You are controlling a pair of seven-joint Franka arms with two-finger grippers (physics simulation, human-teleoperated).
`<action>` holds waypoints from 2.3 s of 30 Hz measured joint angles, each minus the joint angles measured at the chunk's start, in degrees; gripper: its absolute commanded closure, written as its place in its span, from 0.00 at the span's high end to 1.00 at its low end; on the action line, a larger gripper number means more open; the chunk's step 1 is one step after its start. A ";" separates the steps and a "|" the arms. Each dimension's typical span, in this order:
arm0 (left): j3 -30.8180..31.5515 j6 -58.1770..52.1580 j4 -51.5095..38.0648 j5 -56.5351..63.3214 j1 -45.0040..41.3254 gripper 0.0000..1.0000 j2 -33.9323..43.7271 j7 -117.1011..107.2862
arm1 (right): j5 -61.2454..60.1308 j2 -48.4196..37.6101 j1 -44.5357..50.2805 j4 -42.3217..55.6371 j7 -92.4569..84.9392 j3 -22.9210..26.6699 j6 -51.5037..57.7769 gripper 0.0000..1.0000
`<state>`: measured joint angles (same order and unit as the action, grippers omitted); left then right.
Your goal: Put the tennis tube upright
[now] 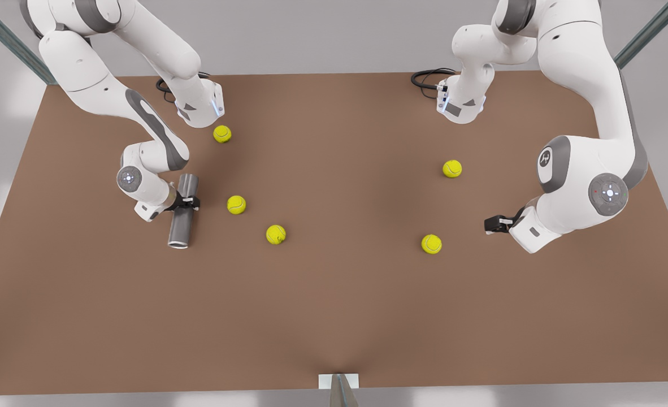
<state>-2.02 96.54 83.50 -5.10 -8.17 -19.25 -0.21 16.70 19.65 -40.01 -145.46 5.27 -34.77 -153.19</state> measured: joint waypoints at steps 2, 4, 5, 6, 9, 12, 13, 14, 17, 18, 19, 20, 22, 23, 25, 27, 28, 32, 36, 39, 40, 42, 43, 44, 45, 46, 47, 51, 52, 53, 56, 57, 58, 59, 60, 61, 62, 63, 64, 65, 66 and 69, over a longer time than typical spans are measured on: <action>0.00 0.06 0.00 0.00 0.00 0.99 -0.08 -0.06 | 0.00 0.04 0.00 -0.08 0.00 -0.01 0.00 0.78; 0.00 0.06 0.06 0.00 0.00 0.99 -0.17 -0.02 | 0.08 0.04 0.02 -0.09 0.00 -0.03 0.00 0.76; 0.00 0.06 0.06 0.00 0.00 0.99 -0.17 0.02 | 0.09 0.04 0.02 -0.09 0.00 -0.03 0.00 0.75; 0.00 0.06 0.09 0.00 0.00 0.99 -0.18 -0.05 | 0.02 0.04 0.01 -0.09 -0.05 -0.04 0.00 0.75; 0.00 -0.02 0.14 0.00 -0.11 0.99 -0.09 -0.06 | -0.04 0.00 0.01 -0.17 -0.14 -0.05 -0.03 0.74; 0.00 -0.03 -0.23 0.00 0.01 0.99 -0.01 -0.06 | -1.06 -0.04 -0.04 -0.35 -1.05 -0.16 -0.09 0.74; 0.00 0.02 -0.40 0.02 0.05 0.99 0.00 -0.06 | -1.17 -0.04 -0.05 -0.36 -1.12 -0.17 -0.08 0.74; 0.00 -0.03 -0.44 0.02 0.00 0.99 0.00 -0.06 | -1.57 -0.01 -0.07 -0.32 -1.36 -0.19 -0.05 0.74; 0.07 0.01 -0.44 0.03 -0.18 0.99 0.23 -0.55 | -1.35 -0.29 -0.07 -0.37 -1.33 -0.17 0.11 0.74; 0.02 0.05 -0.52 0.12 -1.72 0.99 0.34 -0.85 | -0.94 -0.30 0.00 -0.36 -1.05 -0.14 0.11 0.74; -0.04 -0.03 -0.77 0.23 -1.47 0.99 0.97 -0.57 | -0.50 -0.52 0.03 -0.36 -0.67 -0.10 0.21 0.74; -0.21 -0.03 -0.79 0.26 -0.39 0.99 1.37 -0.09 | -0.02 -0.87 0.09 -0.35 -0.25 -0.05 0.31 0.74; -0.26 0.12 -0.79 0.21 -0.62 0.99 1.28 -0.14 | 0.18 -0.93 0.08 -0.35 -0.16 -0.09 0.33 0.74; -0.35 0.14 -0.79 0.23 -0.49 0.99 1.15 -0.14 | 0.18 -0.93 0.10 -0.35 -0.16 -0.05 0.30 0.74; -0.35 0.10 -1.54 0.32 -0.81 0.99 0.93 -0.24 | 0.18 -0.93 0.10 -0.35 -0.16 -0.13 0.33 0.74; -0.18 0.06 -1.67 0.38 -1.30 0.99 1.23 -0.85 | 0.18 -1.09 0.10 -0.35 -0.16 -0.13 0.33 0.74; -0.18 -0.03 -1.67 0.39 -1.31 0.99 1.23 -0.85 | 0.18 -1.19 0.08 -0.35 -0.17 -0.13 0.41 0.73; -0.09 -0.12 -1.67 0.17 -1.13 0.99 1.32 -0.86 | 0.28 -1.43 0.01 -0.35 -0.24 -0.13 0.51 0.73; -0.09 -0.21 -1.66 0.14 -0.54 0.99 1.39 -0.59 | 0.45 -3.30 0.01 -0.44 -0.46 -0.31 0.77 0.73; -0.26 -0.12 -1.67 0.16 -0.27 0.99 1.24 -0.17 | 0.53 -4.70 -0.16 -0.44 -1.18 -0.57 1.25 0.73; -0.26 -0.12 -1.67 0.16 -0.15 0.99 1.24 -0.22 | 0.54 -5.29 -0.17 -0.44 -1.21 -0.64 1.35 0.73; -0.26 -0.12 -1.67 0.17 -0.18 0.99 1.23 -0.23 | 0.78 -7.62 -0.55 -0.44 -1.65 -0.88 1.63 0.73; -0.26 -0.15 -1.67 0.17 -0.22 0.99 1.31 -0.36 | 0.87 -9.19 0.08 -0.44 -1.82 -1.01 2.10 0.73; -0.26 -0.12 -1.62 0.17 -0.27 0.99 1.32 -0.41 | 0.80 -11.02 0.08 -0.35 -1.83 -2.45 3.13 0.73; -0.26 -0.19 -1.67 0.17 -0.25 0.99 1.32 -0.49 | 0.81 -11.85 0.40 -0.35 -2.38 -3.80 3.23 0.73; -0.26 -0.21 -1.66 0.17 -0.22 0.99 1.32 -0.49 | 0.80 -12.00 0.09 -0.22 -2.44 -5.68 3.23 0.73; -0.27 -0.29 -1.58 0.17 -0.18 0.99 1.38 -0.50 | 0.73 -12.10 0.34 0.04 -2.52 -7.42 3.23 0.73; -0.18 -0.64 -1.58 0.17 -0.11 0.99 1.49 -0.46 | 0.32 -11.58 0.56 1.48 -2.58 -13.71 3.95 0.73; -0.09 -0.56 -1.58 0.17 -0.30 0.99 1.49 -0.75 | 0.28 -11.49 0.57 2.46 -2.94 -15.86 4.95 0.73; -0.15 -0.36 -1.58 0.17 -0.03 0.99 1.45 -0.11 | 0.27 -11.40 0.57 3.20 -3.12 -17.85 5.36 0.73; -0.18 -0.45 -1.58 0.31 -0.12 0.99 1.49 -0.46 | -1.21 -10.65 10.22 5.70 -3.20 -18.33 6.50 0.73; -0.09 -0.59 -1.58 0.33 -0.30 0.99 1.45 -0.73 | -1.16 -10.30 11.58 6.22 -3.85 -18.26 6.66 0.73; -0.09 -0.40 -1.50 0.29 -0.22 0.99 1.34 -0.67 | -1.13 -9.50 12.22 7.08 -7.17 -18.24 6.65 0.73; -0.09 -0.51 -1.49 0.26 -0.43 0.99 1.32 -0.75 | -1.08 -7.99 14.63 8.54 -9.14 -18.02 6.67 0.73; -0.09 -0.72 -1.41 0.23 -0.58 0.99 1.32 -0.71 | -1.03 -6.14 18.37 10.40 -9.37 -17.65 6.67 0.73; 0.00 -0.69 -1.27 0.18 -0.62 0.99 1.32 -0.81 | -0.87 -4.54 21.86 12.19 -10.31 -16.41 6.55 0.73; 0.00 -0.73 -1.23 0.13 -0.72 0.99 1.38 -0.85 | -0.85 -3.49 28.05 14.43 -14.49 -11.53 6.41 0.73; 0.00 -0.65 -1.23 0.10 -0.64 0.99 1.40 -0.78 | -0.85 -2.24 34.75 16.62 -17.43 -5.83 6.09 0.73; 0.00 -0.81 -1.23 0.07 -0.68 0.99 1.41 -0.76 | -0.85 0.23 39.96 19.90 -19.82 -2.30 5.92 0.73; 0.00 -0.87 -1.27 0.06 -0.63 0.99 1.41 -0.76 | -0.86 1.63 46.78 23.03 -21.02 2.69 5.80 0.73; 0.00 -0.99 -1.23 0.04 -0.80 0.99 1.41 -0.79 | -0.81 3.25 53.31 26.33 -21.90 7.58 5.97 0.73; 0.00 -1.00 -1.14 -0.47 -0.51 0.99 1.27 -0.68 | -0.42 10.55 69.38 38.10 -23.07 19.14 6.07 0.73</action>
<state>-2.02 95.54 82.35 -5.57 -8.69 -17.98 -0.89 16.28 30.20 29.37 -107.36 -17.80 -15.63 -147.13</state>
